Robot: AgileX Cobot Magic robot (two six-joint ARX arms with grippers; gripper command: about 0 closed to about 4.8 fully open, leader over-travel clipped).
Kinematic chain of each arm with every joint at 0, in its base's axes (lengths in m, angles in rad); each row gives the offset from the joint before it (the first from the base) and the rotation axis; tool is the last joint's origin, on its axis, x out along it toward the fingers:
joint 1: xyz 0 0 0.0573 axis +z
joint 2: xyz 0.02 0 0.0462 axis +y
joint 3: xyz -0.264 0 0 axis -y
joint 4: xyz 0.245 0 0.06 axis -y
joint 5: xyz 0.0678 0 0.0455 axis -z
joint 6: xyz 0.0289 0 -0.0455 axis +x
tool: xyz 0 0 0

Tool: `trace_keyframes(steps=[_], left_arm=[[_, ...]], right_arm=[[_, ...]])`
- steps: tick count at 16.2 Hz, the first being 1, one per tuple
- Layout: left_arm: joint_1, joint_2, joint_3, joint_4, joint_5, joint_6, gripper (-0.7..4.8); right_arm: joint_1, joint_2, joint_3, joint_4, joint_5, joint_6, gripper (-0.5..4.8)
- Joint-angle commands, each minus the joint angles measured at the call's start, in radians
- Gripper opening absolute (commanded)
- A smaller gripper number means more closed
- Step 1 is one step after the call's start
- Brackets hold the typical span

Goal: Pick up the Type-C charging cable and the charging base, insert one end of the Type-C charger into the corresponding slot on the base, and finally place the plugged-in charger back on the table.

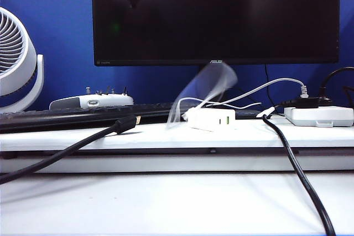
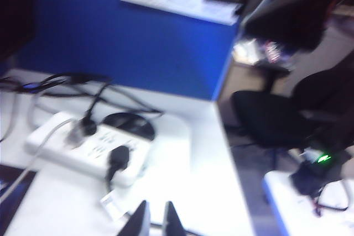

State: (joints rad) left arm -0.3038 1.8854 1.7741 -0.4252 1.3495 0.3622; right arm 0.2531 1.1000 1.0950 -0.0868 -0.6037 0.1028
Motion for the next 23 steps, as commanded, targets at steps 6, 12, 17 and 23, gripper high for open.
trace_keyframes(steps=[6, 12, 17, 23], left_arm=[[-0.058, 0.001, 0.001, -0.225, -0.282, -0.063, 0.5], [-0.173, 0.0, 0.001, -0.239, -0.385, -0.158, 0.5], [-0.153, -0.028, 0.001, -0.222, -0.476, -0.204, 0.5], [-0.143, -0.056, 0.001, -0.223, -0.541, -0.206, 0.5]], right_arm=[[-0.002, -0.001, 0.006, 0.007, 0.066, -0.002, -0.01], [0.016, 0.057, 0.007, -0.433, 0.22, -0.311, -0.01], [0.07, 0.222, 0.007, -0.5, 0.272, -0.523, 0.03], [0.137, 0.355, 0.007, -0.468, 0.395, -0.669, 1.81]])
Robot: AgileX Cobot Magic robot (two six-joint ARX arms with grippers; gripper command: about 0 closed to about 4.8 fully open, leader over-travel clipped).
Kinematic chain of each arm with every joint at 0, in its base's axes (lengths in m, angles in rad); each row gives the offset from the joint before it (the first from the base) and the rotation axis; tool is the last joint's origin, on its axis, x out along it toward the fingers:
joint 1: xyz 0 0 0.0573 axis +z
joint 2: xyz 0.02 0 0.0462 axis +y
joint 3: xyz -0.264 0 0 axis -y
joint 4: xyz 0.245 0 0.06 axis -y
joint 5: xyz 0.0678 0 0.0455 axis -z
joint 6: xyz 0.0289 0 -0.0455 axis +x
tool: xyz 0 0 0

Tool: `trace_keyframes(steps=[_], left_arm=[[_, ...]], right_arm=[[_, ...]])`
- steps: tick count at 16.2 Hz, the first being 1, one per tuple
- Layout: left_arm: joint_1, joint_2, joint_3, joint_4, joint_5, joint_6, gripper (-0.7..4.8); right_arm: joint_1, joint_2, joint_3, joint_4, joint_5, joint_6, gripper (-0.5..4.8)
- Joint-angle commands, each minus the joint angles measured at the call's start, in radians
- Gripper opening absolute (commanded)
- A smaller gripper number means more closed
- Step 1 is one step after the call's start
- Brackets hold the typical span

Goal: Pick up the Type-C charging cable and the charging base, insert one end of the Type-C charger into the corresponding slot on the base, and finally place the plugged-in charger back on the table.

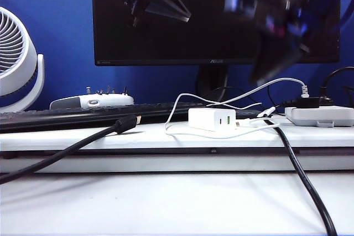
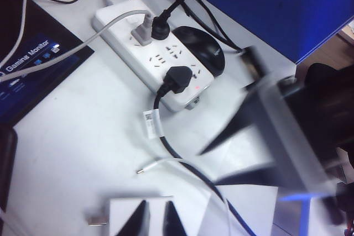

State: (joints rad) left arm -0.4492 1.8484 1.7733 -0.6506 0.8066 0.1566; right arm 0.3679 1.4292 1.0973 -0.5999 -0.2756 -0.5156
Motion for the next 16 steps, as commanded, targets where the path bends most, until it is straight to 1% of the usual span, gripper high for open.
trace_keyframes(steps=[1, 6, 9, 10, 14, 15, 16], left_arm=[[0.003, -0.024, 0.002, 0.001, 0.001, 0.0, 0.5], [0.005, -0.037, 0.002, 0.002, 0.0, 0.0, 0.5], [0.005, -0.038, 0.002, 0.001, 0.001, 0.0, 0.5], [0.005, -0.039, 0.002, 0.001, 0.001, 0.0, 0.5], [0.005, -0.04, 0.002, 0.001, 0.001, 0.0, 0.5], [0.005, -0.039, 0.002, 0.001, 0.001, 0.0, 0.5], [0.005, -0.039, 0.002, 0.0, 0.001, 0.0, 0.5]], right_arm=[[0.024, 0.039, 0.005, 0.057, 0.076, -0.063, 1.81], [0.024, 0.086, 0.005, 0.116, 0.1, -0.065, 1.8], [0.024, 0.124, 0.005, 0.139, 0.097, -0.065, 1.77], [0.024, 0.15, 0.005, 0.142, 0.098, -0.065, 1.66], [0.024, 0.187, 0.005, 0.182, 0.098, -0.065, 1.61], [0.024, 0.195, 0.005, 0.184, 0.098, -0.064, 1.47], [0.024, 0.204, 0.005, 0.183, 0.098, -0.064, 1.44]])
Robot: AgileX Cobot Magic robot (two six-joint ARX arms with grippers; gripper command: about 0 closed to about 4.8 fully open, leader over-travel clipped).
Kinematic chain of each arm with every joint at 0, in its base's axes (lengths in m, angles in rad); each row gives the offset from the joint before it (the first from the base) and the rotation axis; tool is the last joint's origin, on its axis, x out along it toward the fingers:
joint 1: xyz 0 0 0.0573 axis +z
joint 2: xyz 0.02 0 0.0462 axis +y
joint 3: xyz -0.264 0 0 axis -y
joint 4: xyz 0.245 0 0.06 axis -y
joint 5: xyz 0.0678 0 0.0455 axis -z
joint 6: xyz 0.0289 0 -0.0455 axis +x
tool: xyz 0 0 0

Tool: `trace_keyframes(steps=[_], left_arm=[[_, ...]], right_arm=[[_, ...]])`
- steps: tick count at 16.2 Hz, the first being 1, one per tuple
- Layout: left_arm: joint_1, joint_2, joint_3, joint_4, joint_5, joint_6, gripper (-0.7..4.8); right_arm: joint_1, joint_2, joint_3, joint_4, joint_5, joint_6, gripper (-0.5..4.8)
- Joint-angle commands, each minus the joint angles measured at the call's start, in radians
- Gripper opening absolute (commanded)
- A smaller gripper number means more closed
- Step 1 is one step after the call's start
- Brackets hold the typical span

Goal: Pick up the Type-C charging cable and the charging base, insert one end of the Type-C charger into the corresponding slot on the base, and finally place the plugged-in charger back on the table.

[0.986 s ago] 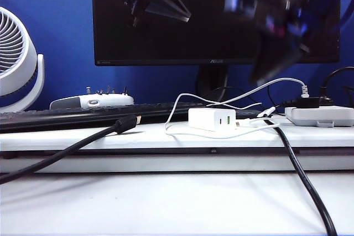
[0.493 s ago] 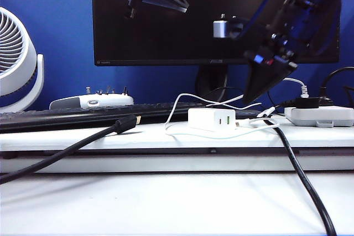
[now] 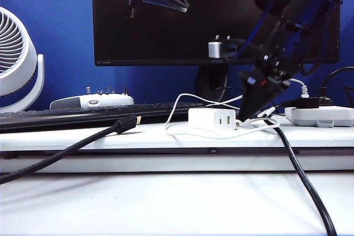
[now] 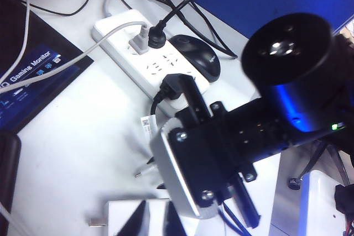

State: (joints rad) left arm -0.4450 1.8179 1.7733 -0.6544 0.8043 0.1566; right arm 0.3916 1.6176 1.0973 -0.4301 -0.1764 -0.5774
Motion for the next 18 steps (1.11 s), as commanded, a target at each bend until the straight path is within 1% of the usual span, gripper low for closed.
trace_keyframes(steps=[1, 2, 3, 5, 6, 8, 18], left_arm=[[0.001, -0.009, 0.002, 0.003, 0.003, 0.0, 0.5], [0.001, -0.009, 0.002, 0.003, 0.003, 0.0, 0.5], [0.001, -0.009, 0.002, -0.002, 0.003, 0.0, 0.5], [0.001, -0.009, 0.002, -0.002, 0.003, 0.0, 0.5], [0.001, -0.009, 0.002, -0.002, 0.003, 0.0, 0.5], [0.001, -0.009, 0.002, -0.002, 0.003, 0.0, 0.5], [0.001, -0.009, 0.002, -0.002, 0.003, 0.0, 0.5]], right_arm=[[0.0, 0.022, 0.005, 0.011, -0.001, -0.003, 1.44], [0.0, 0.024, 0.005, 0.008, 0.0, -0.003, 1.43], [0.0, 0.028, 0.005, 0.01, 0.024, -0.002, 0.98], [0.0, 0.028, 0.005, 0.027, 0.028, -0.003, 0.94], [0.0, 0.028, 0.005, 0.043, 0.02, -0.002, 1.01], [0.0, 0.028, 0.005, 0.046, 0.021, -0.002, 1.57], [0.0, 0.029, 0.005, 0.068, 0.018, -0.003, 1.58]])
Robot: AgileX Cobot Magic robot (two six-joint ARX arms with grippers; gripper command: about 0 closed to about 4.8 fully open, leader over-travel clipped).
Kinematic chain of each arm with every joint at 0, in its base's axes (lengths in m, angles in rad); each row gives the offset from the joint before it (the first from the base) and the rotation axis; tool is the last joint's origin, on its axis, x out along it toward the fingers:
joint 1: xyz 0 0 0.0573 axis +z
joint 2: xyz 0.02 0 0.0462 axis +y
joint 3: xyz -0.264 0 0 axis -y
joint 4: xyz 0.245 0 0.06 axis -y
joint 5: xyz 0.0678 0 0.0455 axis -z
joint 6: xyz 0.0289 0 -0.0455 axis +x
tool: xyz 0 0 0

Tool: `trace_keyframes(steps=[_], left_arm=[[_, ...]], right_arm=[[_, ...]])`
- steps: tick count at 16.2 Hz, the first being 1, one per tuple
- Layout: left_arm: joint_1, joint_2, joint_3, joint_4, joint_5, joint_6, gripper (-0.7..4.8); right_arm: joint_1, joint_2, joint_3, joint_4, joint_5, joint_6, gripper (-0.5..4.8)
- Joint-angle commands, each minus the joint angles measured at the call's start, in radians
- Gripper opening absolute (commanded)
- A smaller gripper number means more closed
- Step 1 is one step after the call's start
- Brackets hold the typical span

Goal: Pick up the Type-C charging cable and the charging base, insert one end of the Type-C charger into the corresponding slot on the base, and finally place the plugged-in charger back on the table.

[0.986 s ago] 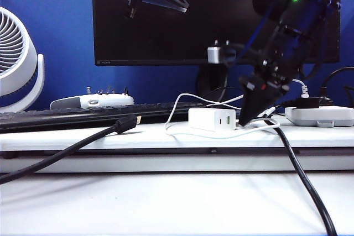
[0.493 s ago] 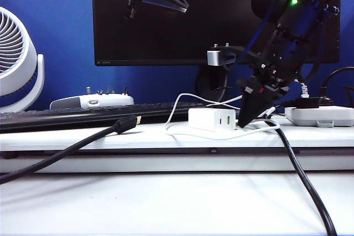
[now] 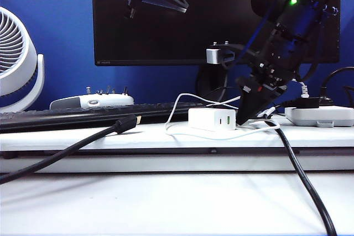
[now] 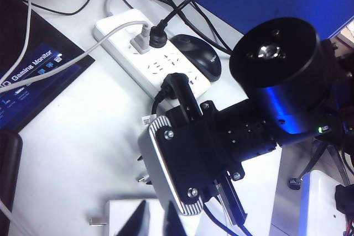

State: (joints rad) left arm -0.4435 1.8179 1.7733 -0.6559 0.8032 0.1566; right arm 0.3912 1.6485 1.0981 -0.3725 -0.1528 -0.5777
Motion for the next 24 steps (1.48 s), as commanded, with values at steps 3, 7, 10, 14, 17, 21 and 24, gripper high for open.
trace_keyframes(steps=[3, 7, 10, 14, 17, 21, 24], left_arm=[[-0.001, -0.009, 0.002, -0.001, 0.004, 0.0, 0.5], [-0.001, -0.009, 0.002, -0.001, 0.004, 0.0, 0.5], [-0.001, -0.009, 0.002, -0.001, 0.004, 0.0, 0.5], [-0.001, -0.009, 0.002, -0.001, 0.004, 0.0, 0.5], [-0.001, -0.009, 0.002, -0.001, 0.004, 0.0, 0.5], [-0.001, -0.009, 0.002, -0.001, 0.004, 0.0, 0.5], [-0.001, -0.009, 0.002, -0.002, 0.004, 0.0, 0.5]], right_arm=[[0.001, 0.011, 0.004, 0.006, -0.01, -0.002, 1.57], [0.001, 0.029, 0.005, -0.005, -0.009, -0.002, 1.44], [0.001, 0.028, 0.007, -0.022, -0.005, -0.002, 1.44], [0.001, 0.028, 0.054, -0.074, -0.003, -0.002, 1.5], [0.0, 0.028, 0.055, -0.099, -0.003, -0.002, 1.49], [0.0, 0.028, 0.055, -0.095, -0.005, -0.002, 1.45], [0.0, 0.028, 0.055, -0.095, -0.005, -0.002, 0.2]])
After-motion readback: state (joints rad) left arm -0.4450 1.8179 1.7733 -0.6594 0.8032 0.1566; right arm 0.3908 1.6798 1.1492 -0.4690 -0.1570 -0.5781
